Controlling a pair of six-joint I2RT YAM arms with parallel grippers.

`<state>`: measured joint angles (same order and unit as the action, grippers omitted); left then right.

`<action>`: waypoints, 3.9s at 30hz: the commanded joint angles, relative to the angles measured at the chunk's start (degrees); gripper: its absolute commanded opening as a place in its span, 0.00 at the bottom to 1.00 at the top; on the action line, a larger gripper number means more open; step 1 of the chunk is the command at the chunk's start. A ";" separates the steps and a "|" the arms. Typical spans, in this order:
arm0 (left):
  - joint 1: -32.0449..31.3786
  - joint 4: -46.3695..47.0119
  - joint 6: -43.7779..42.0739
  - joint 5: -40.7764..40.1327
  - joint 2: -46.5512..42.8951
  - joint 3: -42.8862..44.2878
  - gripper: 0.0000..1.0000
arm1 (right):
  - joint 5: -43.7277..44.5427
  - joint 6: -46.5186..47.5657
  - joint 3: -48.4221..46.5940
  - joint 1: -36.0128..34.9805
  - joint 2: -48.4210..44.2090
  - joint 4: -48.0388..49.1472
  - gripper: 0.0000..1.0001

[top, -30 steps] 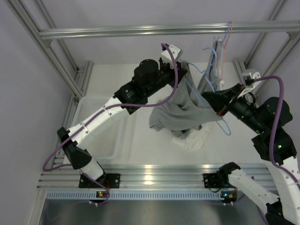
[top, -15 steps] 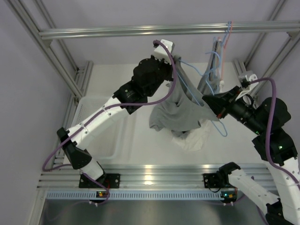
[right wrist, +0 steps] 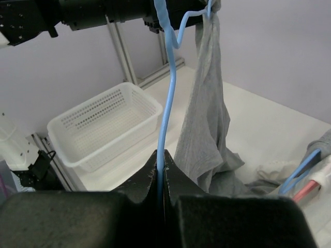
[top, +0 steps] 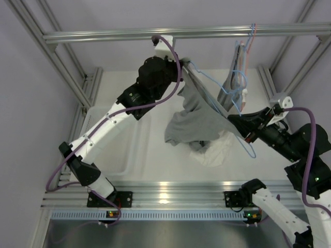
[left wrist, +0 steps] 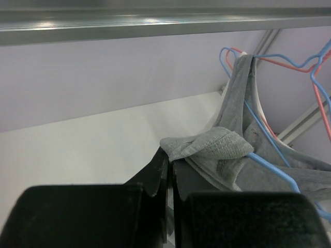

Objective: Remove the tank top from the hanger

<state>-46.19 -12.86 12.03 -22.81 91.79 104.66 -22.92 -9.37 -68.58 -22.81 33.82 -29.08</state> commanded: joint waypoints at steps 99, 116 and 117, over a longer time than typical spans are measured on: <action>11.74 12.06 23.91 36.17 -9.33 -29.91 0.00 | -7.75 -10.48 12.57 -0.22 1.32 36.42 0.00; 11.65 22.09 28.22 52.43 -22.78 -42.87 0.00 | 21.21 -2.50 23.83 -30.53 23.73 81.98 0.00; 11.65 22.09 27.96 52.17 -23.66 -43.40 0.00 | 22.90 -1.63 24.19 -31.24 24.27 82.51 0.00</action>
<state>-34.57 2.74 38.26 25.36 71.00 63.26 -9.87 -14.41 -45.21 -51.29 56.55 38.26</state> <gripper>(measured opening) 0.029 0.004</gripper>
